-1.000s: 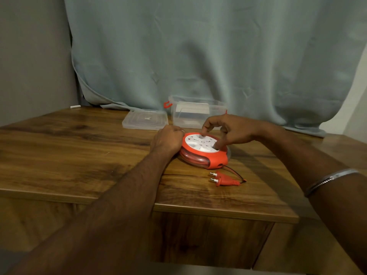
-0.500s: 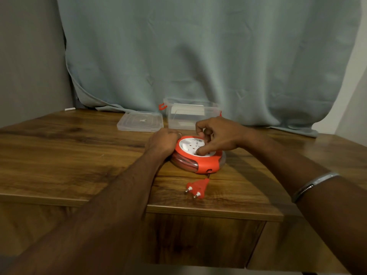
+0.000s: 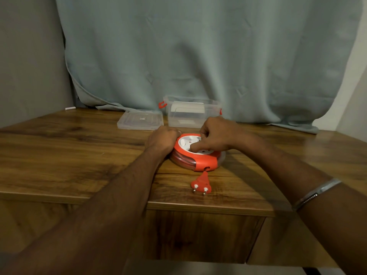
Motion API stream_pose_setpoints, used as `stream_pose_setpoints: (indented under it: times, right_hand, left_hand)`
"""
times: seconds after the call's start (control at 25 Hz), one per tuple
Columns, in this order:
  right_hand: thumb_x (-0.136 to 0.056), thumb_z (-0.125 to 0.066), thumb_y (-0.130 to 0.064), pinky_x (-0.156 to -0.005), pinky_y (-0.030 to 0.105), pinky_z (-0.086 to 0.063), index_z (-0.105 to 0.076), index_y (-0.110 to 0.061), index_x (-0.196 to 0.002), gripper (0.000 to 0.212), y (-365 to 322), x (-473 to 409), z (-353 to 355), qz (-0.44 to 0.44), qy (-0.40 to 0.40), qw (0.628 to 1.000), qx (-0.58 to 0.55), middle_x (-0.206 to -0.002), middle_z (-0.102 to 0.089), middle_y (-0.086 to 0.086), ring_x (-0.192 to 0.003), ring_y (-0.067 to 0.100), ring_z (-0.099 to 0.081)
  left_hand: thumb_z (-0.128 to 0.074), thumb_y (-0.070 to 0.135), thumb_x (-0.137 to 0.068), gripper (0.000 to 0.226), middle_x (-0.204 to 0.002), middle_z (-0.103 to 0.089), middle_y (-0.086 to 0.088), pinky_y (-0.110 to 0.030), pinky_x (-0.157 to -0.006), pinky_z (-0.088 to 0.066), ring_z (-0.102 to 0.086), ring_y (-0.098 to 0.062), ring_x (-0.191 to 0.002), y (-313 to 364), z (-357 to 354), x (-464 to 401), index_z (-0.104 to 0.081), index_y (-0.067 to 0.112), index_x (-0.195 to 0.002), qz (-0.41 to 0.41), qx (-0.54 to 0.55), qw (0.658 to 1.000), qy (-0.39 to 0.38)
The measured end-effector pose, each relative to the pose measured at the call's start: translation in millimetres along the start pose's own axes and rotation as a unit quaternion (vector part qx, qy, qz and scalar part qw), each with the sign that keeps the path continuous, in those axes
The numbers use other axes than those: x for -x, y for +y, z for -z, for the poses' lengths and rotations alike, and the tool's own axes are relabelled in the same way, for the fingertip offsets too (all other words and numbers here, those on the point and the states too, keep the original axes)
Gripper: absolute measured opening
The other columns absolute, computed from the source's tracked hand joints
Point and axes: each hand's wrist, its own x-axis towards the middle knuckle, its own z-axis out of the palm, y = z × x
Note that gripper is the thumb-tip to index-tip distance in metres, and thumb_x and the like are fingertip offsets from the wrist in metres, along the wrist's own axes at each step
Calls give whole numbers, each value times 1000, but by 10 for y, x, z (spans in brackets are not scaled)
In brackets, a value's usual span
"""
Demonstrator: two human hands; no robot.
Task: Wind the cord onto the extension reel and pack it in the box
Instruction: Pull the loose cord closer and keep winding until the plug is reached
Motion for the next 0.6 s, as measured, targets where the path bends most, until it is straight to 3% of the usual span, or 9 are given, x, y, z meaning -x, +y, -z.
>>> stream_pose_setpoints:
  times: [0.24,0.48,0.52,0.6]
  right_hand:
    - [-59,-68,-80,-50,27,-29,-57,-22,-62,59,-191,8,-151,-83,45,995,17,-60,-56,-7,-59,11,-55]
    - [-50,-80,-75,-55,27,-45,-70,-15,-71,64,-186,-18,-76,-153,-28,985,-78,-63,-70,-3,-63,14,-66]
    - [-53,-81,-72,-56,28,-46,-69,-14,-69,61,-132,19,-75,-147,-3,985,-91,-61,-71,-2,-63,15,-67]
    - [-64,-80,-62,-60,31,-45,-64,-17,-71,49,40,123,-131,-150,126,978,-70,-67,-69,-2,-69,20,-66]
  left_hand:
    - [-50,35,-100,36,-122,-71,-12,-49,-102,-48,-64,-31,-110,-6,8,7,-76,13,-112,18,60,998,3]
    - [-57,35,-93,31,-112,-75,-10,-48,-98,-51,-68,-30,-101,-47,8,-4,-79,14,-101,41,127,991,3]
    - [-57,36,-92,31,-110,-76,-9,-47,-97,-52,-68,-28,-99,-34,14,7,-80,15,-100,41,122,992,9]
    - [-57,35,-93,30,-107,-77,-5,-44,-94,-54,-69,-23,-95,-28,5,27,-80,18,-102,34,122,992,15]
